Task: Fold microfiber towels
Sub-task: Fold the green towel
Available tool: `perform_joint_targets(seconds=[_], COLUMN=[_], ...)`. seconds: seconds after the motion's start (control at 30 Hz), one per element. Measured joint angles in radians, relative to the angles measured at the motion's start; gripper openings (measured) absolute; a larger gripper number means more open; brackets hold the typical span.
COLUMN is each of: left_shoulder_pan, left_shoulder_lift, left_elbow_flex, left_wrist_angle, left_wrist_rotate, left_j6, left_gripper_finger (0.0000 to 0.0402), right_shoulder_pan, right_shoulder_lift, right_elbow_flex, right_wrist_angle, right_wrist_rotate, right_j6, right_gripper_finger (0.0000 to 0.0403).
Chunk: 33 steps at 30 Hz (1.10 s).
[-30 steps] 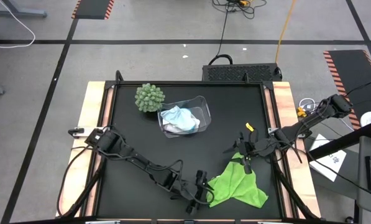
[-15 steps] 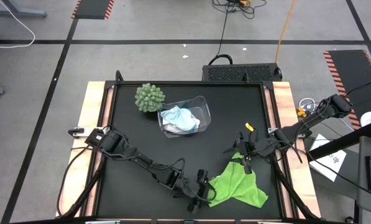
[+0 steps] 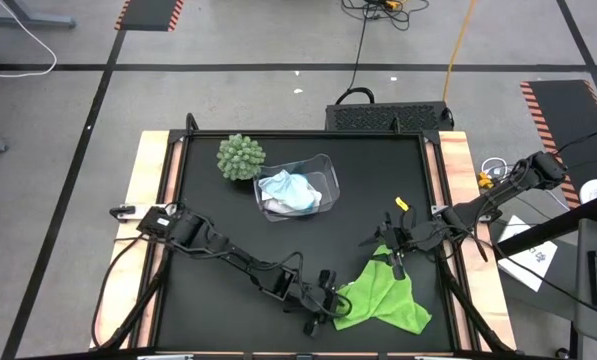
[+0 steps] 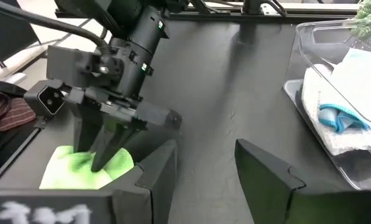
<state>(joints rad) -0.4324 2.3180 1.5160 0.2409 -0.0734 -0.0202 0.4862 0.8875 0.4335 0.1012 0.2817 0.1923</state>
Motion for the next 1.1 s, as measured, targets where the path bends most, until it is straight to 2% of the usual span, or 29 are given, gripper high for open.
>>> perform_joint_targets(seconds=[0.2, 0.23, 0.4, 0.5, 0.6, 0.77, 1.1], left_shoulder_pan=[-0.012, -0.013, -0.002, 0.015, 0.04, 0.078, 0.083], left_shoulder_lift=[-0.036, -0.056, -0.168, -0.235, -0.29, -0.349, -0.367], left_elbow_flex=[0.0, 0.0, 0.0, 0.0, 0.001, 0.0, 0.0], left_wrist_angle=[-0.055, -0.083, -0.238, -0.339, -0.41, -0.49, -0.523], left_wrist_rotate=[0.059, 0.059, -0.068, -0.11, -0.11, -0.111, -0.061], left_j6=[0.201, 0.221, 0.263, 0.285, 0.277, 0.259, 0.251], left_gripper_finger=[0.0023, 0.0013, 0.0014, 0.0005, 0.0008, 0.0004, 0.0007], right_shoulder_pan=[0.0, 0.0, 0.0, 0.0, 0.0, 0.0, -0.036], right_shoulder_lift=[0.0, 0.0, 0.0, 0.0, 0.001, 0.024, 0.168], right_elbow_flex=[0.0, 0.0, 0.0, 0.0, 0.0, 0.0, 0.0], right_wrist_angle=[-0.001, -0.001, -0.001, -0.001, -0.004, -0.038, -0.219], right_wrist_rotate=[0.0, 0.0, 0.0, -0.025, -0.075, -0.084, 0.005], right_j6=[0.005, 0.004, 0.004, 0.003, 0.006, 0.085, 0.313], right_gripper_finger=[0.0157, 0.0157, 0.0157, 0.0157, 0.0157, 0.0157, 0.0158])
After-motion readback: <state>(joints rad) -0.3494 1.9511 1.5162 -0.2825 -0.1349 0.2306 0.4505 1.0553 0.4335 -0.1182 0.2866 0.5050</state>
